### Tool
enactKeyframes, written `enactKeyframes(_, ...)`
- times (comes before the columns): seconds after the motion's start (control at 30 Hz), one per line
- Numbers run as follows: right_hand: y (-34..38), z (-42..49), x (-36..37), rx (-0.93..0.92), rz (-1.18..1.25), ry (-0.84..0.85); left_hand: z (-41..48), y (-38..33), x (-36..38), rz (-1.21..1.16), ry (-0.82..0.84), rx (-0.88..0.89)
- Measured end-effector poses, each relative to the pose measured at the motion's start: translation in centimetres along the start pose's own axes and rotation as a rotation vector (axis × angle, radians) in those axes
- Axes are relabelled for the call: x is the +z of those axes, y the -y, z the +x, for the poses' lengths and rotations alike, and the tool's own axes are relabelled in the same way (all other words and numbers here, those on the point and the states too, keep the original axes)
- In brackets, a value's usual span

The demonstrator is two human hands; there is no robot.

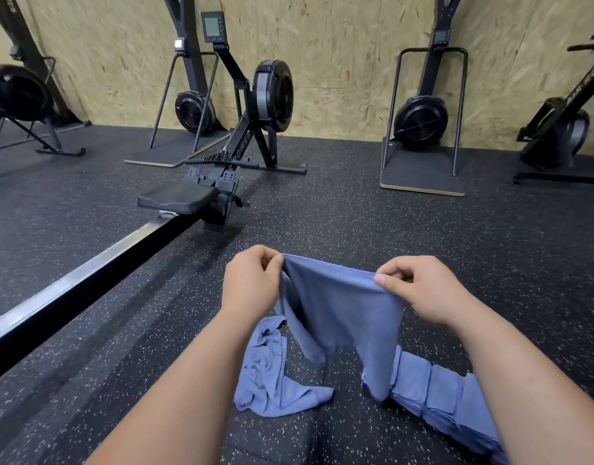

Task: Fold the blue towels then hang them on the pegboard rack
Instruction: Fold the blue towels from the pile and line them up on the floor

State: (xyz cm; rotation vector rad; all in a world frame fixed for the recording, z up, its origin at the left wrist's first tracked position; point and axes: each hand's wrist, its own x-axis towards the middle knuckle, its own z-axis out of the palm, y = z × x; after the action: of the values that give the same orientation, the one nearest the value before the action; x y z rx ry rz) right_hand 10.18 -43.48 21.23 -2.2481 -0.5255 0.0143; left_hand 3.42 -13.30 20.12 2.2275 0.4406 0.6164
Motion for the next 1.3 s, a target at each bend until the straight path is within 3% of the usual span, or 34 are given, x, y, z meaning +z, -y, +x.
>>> enactKeyframes(0.2,-0.8,-0.3,-1.7,0.047,-0.16,-0.088,1.1,1.8,-1.4,-0.044,-0.144,-0.176)
enactKeyframes(0.47,-2.1,-0.9,-2.8,0.123,-0.354,-0.123,1.8,3.1,-2.6,-0.05,-0.242,-0.245)
enactKeyframes(0.77,-3.5,-1.1,-3.3,0.263,-0.409,-0.214,2.0,4.5,-3.7,-0.066,-0.323,-0.337)
enactKeyframes(0.9,-4.0,-0.8,-3.2,0.29,-0.206,-0.243,1.9,4.7,-3.5,-0.03,-0.254,-0.332)
enactKeyframes(1.07,-1.8,-0.7,-2.4,0.277,0.369,-0.197,1.5,4.2,-2.3,0.028,-0.101,-0.271)
enactKeyframes(1.3,2.3,-0.7,-0.6,0.167,0.552,0.028,0.4,2.1,0.0,-0.003,0.088,-0.108)
